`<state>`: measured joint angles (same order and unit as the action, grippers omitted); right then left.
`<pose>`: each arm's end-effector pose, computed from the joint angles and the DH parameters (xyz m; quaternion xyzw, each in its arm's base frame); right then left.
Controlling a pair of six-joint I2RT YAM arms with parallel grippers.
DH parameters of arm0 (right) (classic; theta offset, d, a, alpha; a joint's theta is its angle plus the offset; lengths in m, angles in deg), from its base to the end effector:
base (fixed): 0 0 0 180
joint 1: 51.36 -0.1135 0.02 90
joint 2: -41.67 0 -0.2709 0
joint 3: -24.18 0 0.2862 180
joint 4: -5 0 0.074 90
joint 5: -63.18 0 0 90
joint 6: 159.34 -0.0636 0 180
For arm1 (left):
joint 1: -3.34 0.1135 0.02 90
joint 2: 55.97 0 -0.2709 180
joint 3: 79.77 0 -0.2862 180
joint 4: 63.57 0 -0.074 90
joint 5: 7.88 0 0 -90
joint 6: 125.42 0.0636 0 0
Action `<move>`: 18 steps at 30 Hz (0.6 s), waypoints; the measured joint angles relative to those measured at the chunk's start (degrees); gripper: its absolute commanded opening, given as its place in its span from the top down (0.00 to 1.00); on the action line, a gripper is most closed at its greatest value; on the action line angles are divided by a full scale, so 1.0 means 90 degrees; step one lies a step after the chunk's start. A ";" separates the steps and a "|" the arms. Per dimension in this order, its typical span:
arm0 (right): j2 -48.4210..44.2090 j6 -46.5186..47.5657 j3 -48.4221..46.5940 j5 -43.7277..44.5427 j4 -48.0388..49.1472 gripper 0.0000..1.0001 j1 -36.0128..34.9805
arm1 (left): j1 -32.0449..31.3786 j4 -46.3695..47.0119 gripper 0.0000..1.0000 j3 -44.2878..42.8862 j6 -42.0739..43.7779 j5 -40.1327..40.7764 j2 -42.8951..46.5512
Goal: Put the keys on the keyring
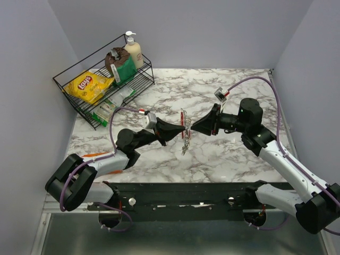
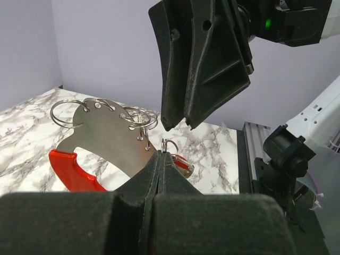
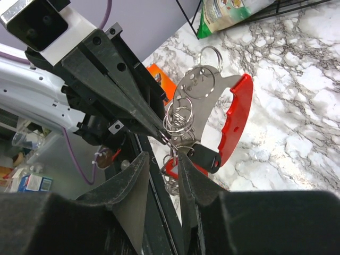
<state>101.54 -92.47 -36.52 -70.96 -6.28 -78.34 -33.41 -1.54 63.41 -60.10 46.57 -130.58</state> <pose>0.2364 0.1701 0.3302 -0.2642 0.7038 0.5127 0.4148 0.2094 -0.2025 0.2509 0.3093 0.4871 -0.5510 0.6029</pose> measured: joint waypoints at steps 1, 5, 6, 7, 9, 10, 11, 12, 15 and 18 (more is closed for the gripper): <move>0.0005 0.0000 -0.0002 0.0000 0.0002 0.67 0.0000 | 0.0000 0.0000 1.00 -0.0002 -0.0010 -0.0012 0.0000; 0.0041 0.0019 -0.0005 -0.0010 -0.0002 0.67 0.0000 | 0.0000 0.0000 1.00 -0.0007 -0.0034 -0.0044 0.0000; 0.0053 0.0024 -0.0005 -0.0012 -0.0002 0.66 0.0000 | 0.0000 0.0000 1.00 -0.0015 -0.0041 -0.0063 0.0000; 0.0063 0.0029 -0.0005 -0.0032 -0.0005 0.65 0.0000 | 0.0000 0.0000 1.00 -0.0029 -0.0051 -0.0078 0.0000; 0.0068 0.0051 -0.0005 -0.0063 -0.0015 0.63 0.0000 | 0.0000 0.0000 1.00 -0.0066 -0.0058 -0.0107 0.0000; 0.0068 0.0068 -0.0005 -0.0087 -0.0022 0.62 0.0000 | 0.0000 0.0000 1.00 -0.0090 -0.0063 -0.0114 0.0000; 0.0068 0.0075 -0.0005 -0.0109 -0.0029 0.62 0.0000 | 0.0000 0.0002 1.00 -0.0114 -0.0073 -0.0126 0.0000; 0.0068 0.0080 -0.0005 -0.0136 -0.0041 0.62 0.0000 | 0.0000 0.0010 1.00 -0.0129 -0.0078 -0.0126 0.0000; 0.0097 0.0100 -0.0005 -0.0204 -0.0051 0.62 0.0000 | 0.0000 0.0010 1.00 -0.0155 -0.0102 -0.0136 0.0000; 0.0138 0.0121 -0.0005 -0.0231 -0.0056 0.65 0.0000 | 0.0000 0.0010 1.00 -0.0187 -0.0126 -0.0141 0.0000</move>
<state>102.79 -91.38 -36.56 -73.04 -6.78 -78.34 -33.41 -1.45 61.73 -61.24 45.30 -130.58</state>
